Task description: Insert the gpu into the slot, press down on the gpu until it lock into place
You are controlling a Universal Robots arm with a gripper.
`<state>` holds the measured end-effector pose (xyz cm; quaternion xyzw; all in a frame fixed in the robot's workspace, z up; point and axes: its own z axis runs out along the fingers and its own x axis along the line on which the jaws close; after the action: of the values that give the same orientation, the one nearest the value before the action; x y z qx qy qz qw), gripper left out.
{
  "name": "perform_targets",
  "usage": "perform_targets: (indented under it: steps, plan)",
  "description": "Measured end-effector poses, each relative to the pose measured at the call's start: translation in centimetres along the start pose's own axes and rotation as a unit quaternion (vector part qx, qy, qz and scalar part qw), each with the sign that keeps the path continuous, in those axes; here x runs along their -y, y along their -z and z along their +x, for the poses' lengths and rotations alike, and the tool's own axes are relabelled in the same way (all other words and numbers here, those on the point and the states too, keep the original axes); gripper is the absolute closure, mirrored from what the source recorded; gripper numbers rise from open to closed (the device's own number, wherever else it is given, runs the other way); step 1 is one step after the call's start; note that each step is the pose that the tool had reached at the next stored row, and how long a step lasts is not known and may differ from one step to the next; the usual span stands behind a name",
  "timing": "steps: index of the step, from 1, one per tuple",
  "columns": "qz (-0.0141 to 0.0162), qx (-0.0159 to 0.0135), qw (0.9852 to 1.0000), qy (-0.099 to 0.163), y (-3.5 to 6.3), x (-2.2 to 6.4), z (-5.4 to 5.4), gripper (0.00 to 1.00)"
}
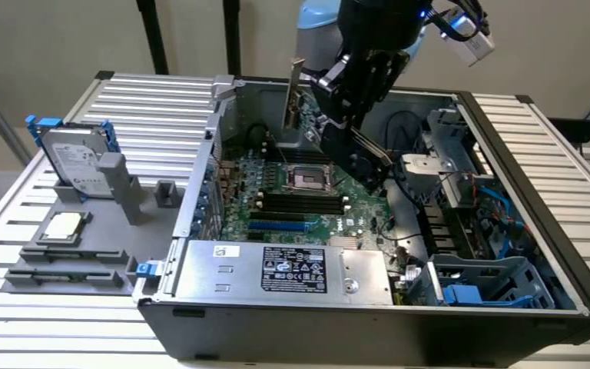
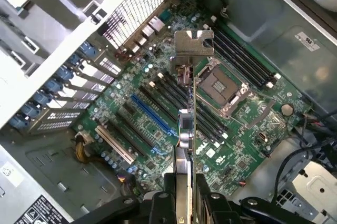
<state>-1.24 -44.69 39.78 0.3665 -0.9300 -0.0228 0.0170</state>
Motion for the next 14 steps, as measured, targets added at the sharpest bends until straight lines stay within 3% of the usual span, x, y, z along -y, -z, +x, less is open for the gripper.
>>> perform_targets:
  steps: [3,7,11,14]
  plan:
    - [-0.0001,0.0014,0.9997,0.026,-0.20,0.01,0.01,0.74]
    - [-0.0043,0.0045,0.9981,0.060,-0.45,0.02,0.00,0.74]
    - [-0.0092,0.0081,0.9954,0.095,-0.70,0.04,0.00,0.74]
    - [-0.0129,0.0109,0.9925,0.121,-0.88,0.05,0.00,0.74]
